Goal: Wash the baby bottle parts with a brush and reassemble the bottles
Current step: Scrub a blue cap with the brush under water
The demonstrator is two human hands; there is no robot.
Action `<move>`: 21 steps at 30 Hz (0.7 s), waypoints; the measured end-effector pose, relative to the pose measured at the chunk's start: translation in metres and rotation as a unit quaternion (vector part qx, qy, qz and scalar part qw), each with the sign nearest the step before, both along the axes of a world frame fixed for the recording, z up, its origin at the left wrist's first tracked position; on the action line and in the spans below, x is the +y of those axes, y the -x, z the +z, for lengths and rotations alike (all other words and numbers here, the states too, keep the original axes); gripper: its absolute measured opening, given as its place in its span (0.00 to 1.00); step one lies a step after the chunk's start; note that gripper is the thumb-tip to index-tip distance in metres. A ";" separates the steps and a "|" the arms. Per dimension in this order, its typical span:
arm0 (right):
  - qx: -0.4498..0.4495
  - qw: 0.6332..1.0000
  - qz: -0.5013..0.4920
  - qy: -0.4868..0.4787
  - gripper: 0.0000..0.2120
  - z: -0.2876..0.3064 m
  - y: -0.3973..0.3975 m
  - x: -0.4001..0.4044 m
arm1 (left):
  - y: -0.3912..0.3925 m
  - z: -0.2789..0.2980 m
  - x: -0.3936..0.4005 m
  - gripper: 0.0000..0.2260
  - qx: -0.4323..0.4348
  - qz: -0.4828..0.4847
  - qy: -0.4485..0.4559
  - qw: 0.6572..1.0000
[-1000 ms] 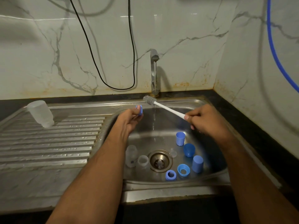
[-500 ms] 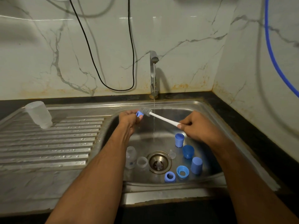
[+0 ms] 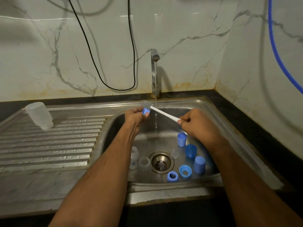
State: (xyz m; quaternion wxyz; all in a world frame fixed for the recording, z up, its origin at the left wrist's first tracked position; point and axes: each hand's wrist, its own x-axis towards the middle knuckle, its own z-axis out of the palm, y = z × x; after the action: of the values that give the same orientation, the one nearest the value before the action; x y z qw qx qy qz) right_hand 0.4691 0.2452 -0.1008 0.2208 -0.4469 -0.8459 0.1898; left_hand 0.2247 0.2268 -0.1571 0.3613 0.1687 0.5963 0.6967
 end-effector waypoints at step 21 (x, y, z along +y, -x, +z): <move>-0.008 0.997 0.020 0.070 0.10 0.005 0.001 -0.008 | 0.014 0.000 0.000 0.06 -0.187 0.003 -0.114 0.976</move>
State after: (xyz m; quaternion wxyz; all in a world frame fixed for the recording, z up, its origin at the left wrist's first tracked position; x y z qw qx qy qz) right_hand 0.4679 0.2370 -0.0958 0.1787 -0.4458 -0.8410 0.2490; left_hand 0.2103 0.2266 -0.1568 0.4432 0.0738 0.4350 0.7803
